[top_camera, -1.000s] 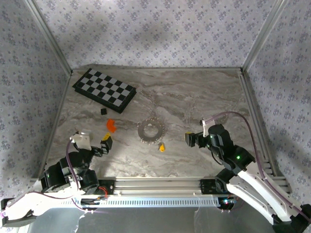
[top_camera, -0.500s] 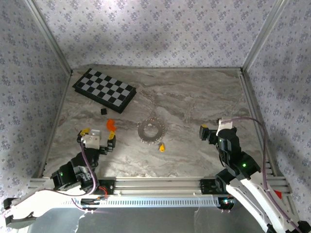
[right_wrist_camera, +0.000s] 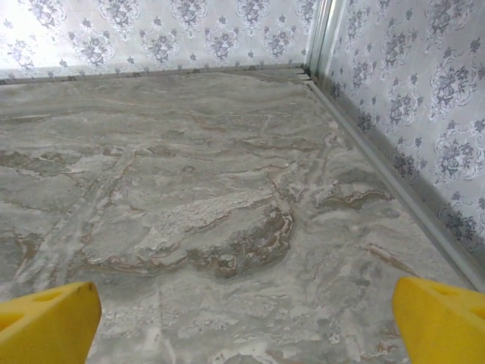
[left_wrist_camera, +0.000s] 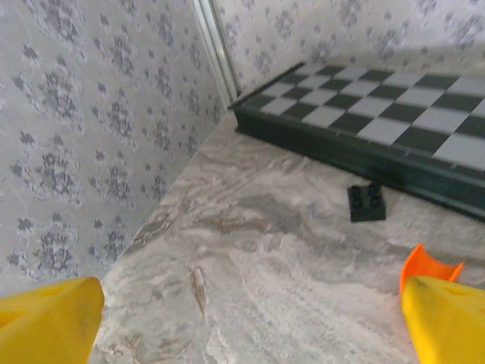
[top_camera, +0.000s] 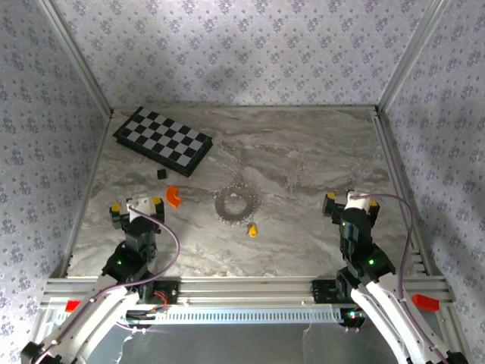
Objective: Put the keys on the keyring
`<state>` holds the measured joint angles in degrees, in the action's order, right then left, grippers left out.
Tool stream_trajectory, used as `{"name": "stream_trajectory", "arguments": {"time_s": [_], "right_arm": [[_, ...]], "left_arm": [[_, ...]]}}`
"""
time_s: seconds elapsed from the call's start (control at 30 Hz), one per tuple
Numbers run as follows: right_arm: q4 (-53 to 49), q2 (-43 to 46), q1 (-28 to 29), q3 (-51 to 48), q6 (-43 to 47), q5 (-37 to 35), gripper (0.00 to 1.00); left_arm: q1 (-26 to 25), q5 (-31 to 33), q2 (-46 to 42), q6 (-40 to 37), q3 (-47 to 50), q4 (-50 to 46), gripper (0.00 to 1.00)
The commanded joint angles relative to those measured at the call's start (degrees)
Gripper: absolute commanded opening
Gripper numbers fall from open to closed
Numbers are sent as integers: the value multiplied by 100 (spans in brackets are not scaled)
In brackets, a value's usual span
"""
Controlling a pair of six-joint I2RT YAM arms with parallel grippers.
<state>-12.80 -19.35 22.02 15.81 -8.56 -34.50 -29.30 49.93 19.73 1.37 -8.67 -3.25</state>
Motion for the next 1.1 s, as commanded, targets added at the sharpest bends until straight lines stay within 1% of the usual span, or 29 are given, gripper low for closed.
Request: {"name": "stream_trajectory", "arguments": {"time_s": [0.0, 0.1, 0.13, 0.27, 0.37, 0.47, 0.7, 0.87, 0.97, 1.07], "right_arm": [[880, 16, -113, -334, 487, 16, 100], [1589, -117, -195, -801, 711, -195, 100], [1767, -182, -239, -936, 708, -223, 100], [2382, -562, -410, -1178, 715, 142, 100], [2927, -1077, -547, -1188, 791, 218, 100], [3574, -1695, -675, -1191, 829, 375, 100], [5217, -3585, -970, -951, 897, 787, 100], [6178, -4799, -1116, -638, 906, 1031, 100], [6499, -5288, -1147, -444, 1006, 1048, 100], [6766, -5592, -1170, -364, 1216, 1108, 100]], "left_arm": [[330, -449, 433, 104, 142, 901, 99], [696, -999, 835, 29, 245, 1407, 100], [827, -1094, 975, 18, 269, 1609, 100], [1373, -1542, 1611, 82, 280, 2324, 100], [1770, -1924, 2170, 183, 215, 2800, 100], [2011, -2184, 2728, 274, 157, 3298, 100], [2184, -2423, 3827, 193, -174, 3942, 100], [2328, -2626, 4258, 238, -289, 4272, 100], [2400, -2721, 4456, 249, -324, 4473, 100], [2459, -2785, 4729, 280, -438, 4621, 100]]}}
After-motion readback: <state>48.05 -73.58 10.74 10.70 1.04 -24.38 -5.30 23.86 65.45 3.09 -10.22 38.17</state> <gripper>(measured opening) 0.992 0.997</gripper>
